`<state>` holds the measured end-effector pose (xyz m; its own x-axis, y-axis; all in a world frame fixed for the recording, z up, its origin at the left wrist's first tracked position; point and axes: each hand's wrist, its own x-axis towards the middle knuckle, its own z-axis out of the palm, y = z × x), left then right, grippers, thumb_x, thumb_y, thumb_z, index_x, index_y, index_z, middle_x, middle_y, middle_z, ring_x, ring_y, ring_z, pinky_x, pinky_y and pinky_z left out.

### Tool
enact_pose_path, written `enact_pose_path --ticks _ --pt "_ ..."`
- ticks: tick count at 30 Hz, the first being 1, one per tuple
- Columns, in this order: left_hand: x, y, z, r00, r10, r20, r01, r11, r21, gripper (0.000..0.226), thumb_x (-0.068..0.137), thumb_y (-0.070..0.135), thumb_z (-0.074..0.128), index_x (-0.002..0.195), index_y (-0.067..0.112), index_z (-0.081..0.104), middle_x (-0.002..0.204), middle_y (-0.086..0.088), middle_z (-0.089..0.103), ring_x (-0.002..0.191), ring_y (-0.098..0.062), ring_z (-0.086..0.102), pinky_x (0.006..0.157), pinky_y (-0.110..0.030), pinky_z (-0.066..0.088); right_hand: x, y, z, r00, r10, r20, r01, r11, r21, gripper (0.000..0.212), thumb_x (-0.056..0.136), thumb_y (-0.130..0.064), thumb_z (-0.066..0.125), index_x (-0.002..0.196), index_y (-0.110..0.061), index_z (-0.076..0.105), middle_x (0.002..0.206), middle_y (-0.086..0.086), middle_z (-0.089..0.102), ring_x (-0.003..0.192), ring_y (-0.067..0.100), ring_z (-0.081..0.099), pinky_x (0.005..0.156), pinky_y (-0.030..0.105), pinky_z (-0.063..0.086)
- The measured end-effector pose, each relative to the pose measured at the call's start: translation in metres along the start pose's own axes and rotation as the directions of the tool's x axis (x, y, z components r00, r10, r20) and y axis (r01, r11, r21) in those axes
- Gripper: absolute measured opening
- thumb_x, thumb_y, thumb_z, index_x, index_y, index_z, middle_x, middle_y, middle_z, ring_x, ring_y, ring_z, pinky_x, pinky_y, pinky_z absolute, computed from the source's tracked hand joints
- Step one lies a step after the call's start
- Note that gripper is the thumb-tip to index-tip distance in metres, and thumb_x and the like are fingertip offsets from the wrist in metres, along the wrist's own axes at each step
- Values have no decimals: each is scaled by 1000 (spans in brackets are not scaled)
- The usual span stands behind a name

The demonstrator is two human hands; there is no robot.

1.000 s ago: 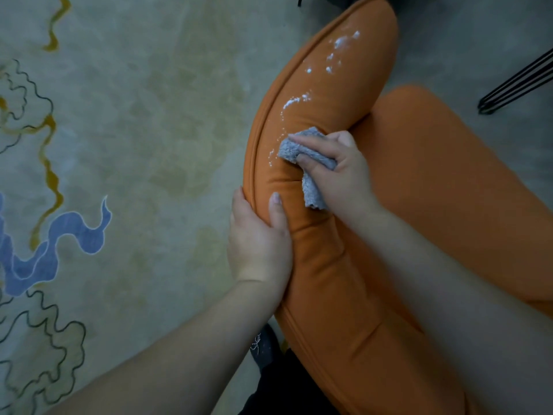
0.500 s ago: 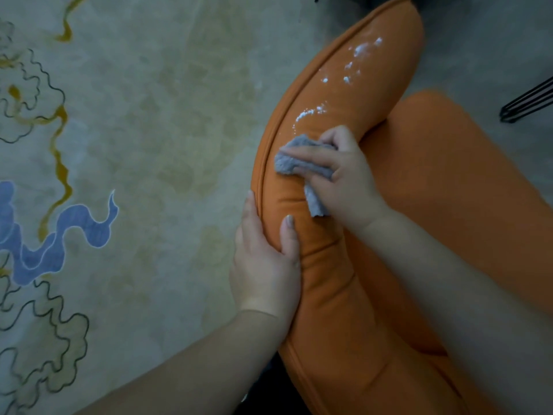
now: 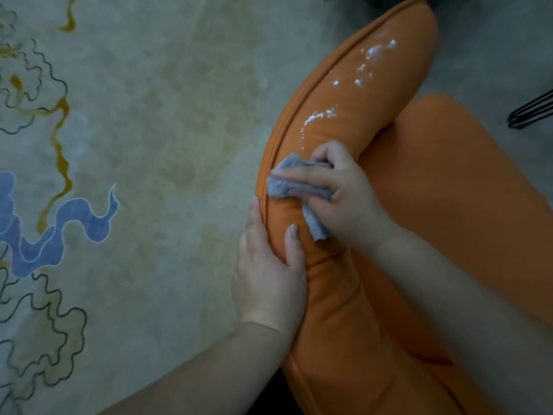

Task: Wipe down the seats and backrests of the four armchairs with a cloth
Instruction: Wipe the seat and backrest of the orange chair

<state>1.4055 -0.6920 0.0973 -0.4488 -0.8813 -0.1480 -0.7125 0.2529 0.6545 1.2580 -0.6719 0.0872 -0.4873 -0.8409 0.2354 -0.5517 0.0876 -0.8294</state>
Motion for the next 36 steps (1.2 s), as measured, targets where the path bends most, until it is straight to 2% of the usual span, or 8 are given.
enact_pose_path --ticks 4,8,12,17,21,26,30,36 --pt "0 0 0 1000 -2 0 2 1000 5 67 91 50 44 151 29 22 150 5 38 130 -11 36 94 -19 27 8 4 -11 985 138 -104 -137 990 11 36 83 -1 66 114 -19 68 95 8 38 92 12 45 93 13 37" --pt "0 0 0 1000 -2 -6 2 1000 15 65 92 45 48 150 27 25 149 3 40 131 -16 40 96 -23 32 0 -1 2 999 -43 7 43 999 -11 34 82 -3 62 113 -16 68 94 7 37 89 9 43 90 12 36" --pt "-1 0 0 1000 5 -13 -4 1000 13 65 92 47 46 151 29 23 149 5 38 131 -10 36 93 -16 24 5 14 -15 971 170 -170 -172 985 5 39 83 -2 67 118 -21 63 96 9 39 91 10 47 91 14 38" --pt "-1 1 0 1000 0 -10 0 1000 15 65 92 45 46 150 28 24 148 4 40 130 -12 38 94 -16 27 10 2 2 998 -37 -44 35 999 -42 33 81 -5 66 112 -16 69 93 8 38 88 12 43 88 9 35" --pt "-2 1 0 1000 0 -14 0 1000 11 64 93 46 46 151 29 24 148 4 40 130 -13 39 95 -18 28 16 9 -7 977 123 -172 -126 992 -3 34 83 -4 67 114 -18 68 95 9 38 89 11 44 89 8 34" --pt "-1 1 0 1000 -6 -14 6 1000 16 65 91 48 45 150 30 25 147 3 42 127 -16 42 96 -29 37 9 1 8 997 -48 -56 45 998 -41 33 81 -4 69 112 -15 70 92 7 37 87 9 40 89 10 34" --pt "-1 -1 1 1000 -9 -5 9 1000 4 67 90 52 42 151 33 21 149 5 39 126 -9 35 93 -18 26 17 14 -9 979 111 -171 -120 992 -42 34 83 -6 67 115 -19 68 95 8 38 89 15 45 89 10 36" --pt "-1 -3 1 1000 5 -22 -5 1000 -6 65 92 49 45 150 30 24 148 5 40 128 -8 34 95 -18 25 17 8 6 994 -37 -105 27 995 -95 36 80 -2 69 113 -16 69 91 7 37 87 13 42 87 12 35"
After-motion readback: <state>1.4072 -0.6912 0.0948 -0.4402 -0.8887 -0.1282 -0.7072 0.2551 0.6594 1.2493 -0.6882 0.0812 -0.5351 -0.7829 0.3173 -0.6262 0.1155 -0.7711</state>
